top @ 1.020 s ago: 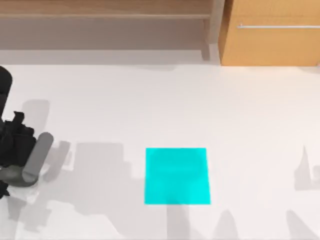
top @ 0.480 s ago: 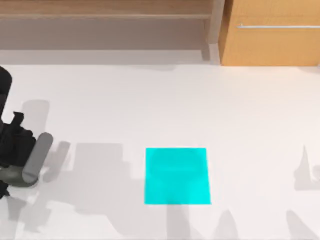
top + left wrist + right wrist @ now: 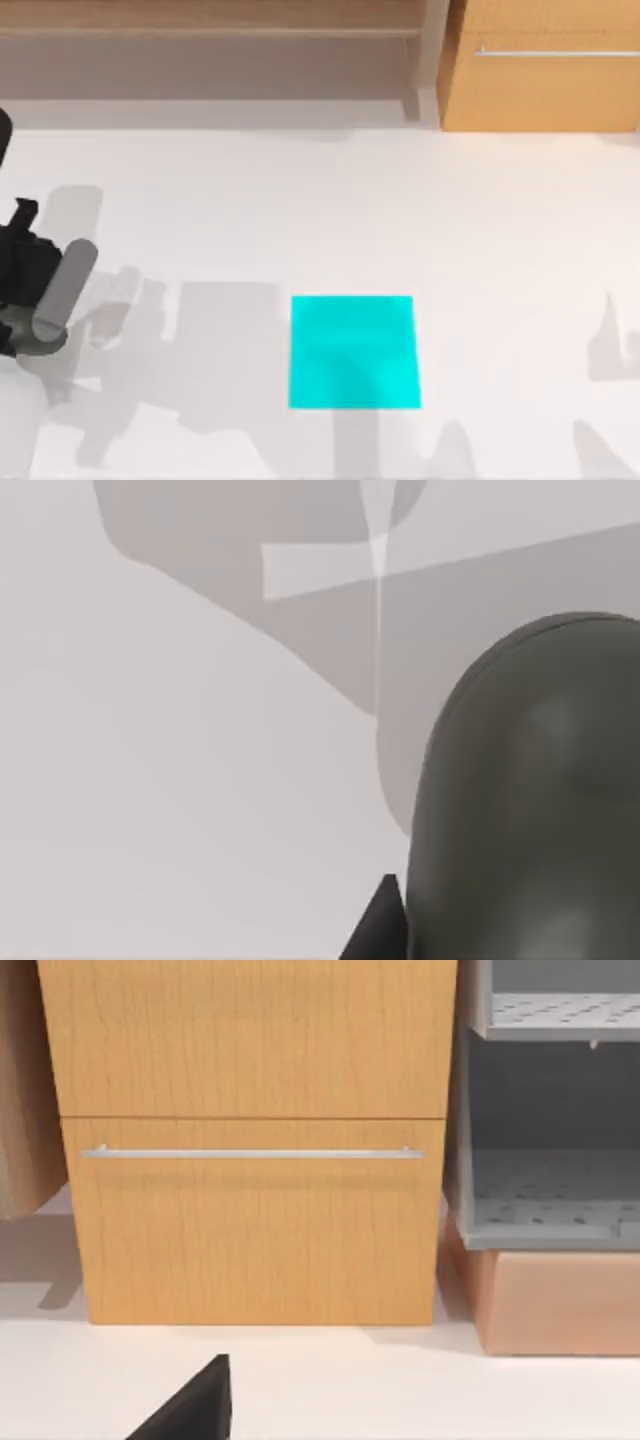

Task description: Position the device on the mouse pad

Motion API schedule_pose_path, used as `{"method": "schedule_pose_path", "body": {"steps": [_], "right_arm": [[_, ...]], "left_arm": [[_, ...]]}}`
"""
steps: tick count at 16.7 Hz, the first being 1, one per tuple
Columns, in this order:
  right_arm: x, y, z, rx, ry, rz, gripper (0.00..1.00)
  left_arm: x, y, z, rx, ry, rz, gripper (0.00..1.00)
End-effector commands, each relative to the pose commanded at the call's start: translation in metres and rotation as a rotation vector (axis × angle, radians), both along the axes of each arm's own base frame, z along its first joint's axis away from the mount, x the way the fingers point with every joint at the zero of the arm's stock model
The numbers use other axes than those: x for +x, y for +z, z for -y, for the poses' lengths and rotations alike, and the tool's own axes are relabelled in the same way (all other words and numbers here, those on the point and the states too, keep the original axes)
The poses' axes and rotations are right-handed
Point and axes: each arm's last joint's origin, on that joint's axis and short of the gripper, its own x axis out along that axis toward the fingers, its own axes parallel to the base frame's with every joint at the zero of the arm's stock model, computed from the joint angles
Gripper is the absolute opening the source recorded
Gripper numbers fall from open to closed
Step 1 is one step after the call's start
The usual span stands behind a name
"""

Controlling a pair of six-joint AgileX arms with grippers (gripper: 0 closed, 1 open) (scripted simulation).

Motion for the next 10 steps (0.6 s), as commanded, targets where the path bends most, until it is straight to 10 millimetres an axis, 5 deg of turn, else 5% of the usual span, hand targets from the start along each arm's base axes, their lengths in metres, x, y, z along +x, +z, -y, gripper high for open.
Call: {"method": "schedule_pose_path", "body": {"steps": [6,10], "right_arm": [[0.0,0.0,0.0,0.0,0.0,0.0,1.0],[0.0,0.0,0.0,0.0,0.0,0.0,1.0]], "left_arm": [[-0.004,0.058,0.0,0.0,0.001,-0.005,0.0],[-0.005,0.067,0.001,0.0,0.0,0.001,0.0]]}}
